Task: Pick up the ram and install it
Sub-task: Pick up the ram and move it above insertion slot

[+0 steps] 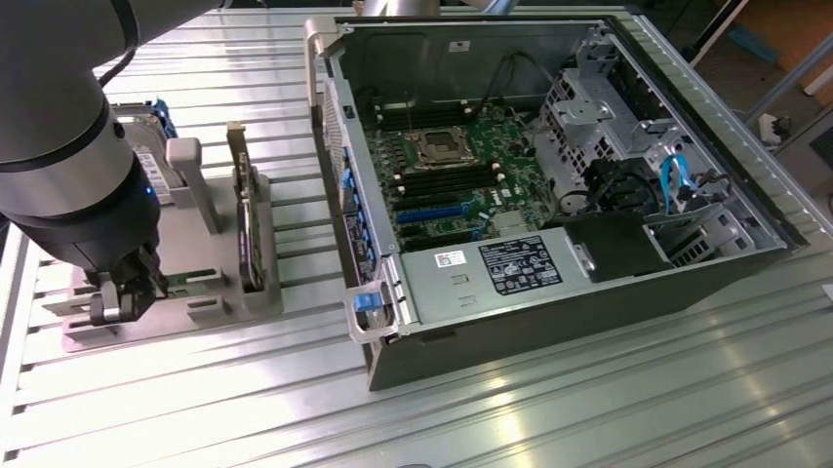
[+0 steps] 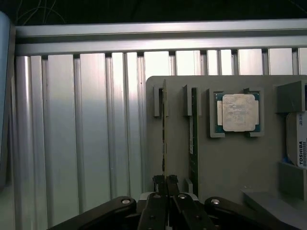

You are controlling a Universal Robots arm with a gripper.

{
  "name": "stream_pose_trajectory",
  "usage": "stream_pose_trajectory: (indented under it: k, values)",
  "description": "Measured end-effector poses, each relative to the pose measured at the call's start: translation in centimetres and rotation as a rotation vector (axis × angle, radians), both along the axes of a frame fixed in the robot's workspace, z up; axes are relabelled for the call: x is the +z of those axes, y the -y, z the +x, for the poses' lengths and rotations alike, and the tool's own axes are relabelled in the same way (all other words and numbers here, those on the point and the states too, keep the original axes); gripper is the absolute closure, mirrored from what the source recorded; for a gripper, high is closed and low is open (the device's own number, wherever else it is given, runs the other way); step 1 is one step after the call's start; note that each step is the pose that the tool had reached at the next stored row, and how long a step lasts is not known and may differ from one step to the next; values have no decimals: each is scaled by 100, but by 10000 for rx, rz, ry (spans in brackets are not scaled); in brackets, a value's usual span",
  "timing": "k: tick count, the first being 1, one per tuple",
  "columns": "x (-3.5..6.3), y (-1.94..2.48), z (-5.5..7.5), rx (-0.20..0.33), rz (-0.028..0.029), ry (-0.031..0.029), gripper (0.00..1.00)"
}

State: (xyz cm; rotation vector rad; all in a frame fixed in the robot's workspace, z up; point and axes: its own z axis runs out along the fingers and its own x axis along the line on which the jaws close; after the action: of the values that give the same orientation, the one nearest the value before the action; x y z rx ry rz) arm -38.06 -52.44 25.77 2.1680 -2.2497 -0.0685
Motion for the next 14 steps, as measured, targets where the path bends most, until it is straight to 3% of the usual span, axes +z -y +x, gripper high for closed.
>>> stream_pose_trajectory:
  k: [4, 14]
  values:
    - [23, 0, 0, 0, -1, -1, 88]
    - [267, 0, 0, 0, 2, 0, 88]
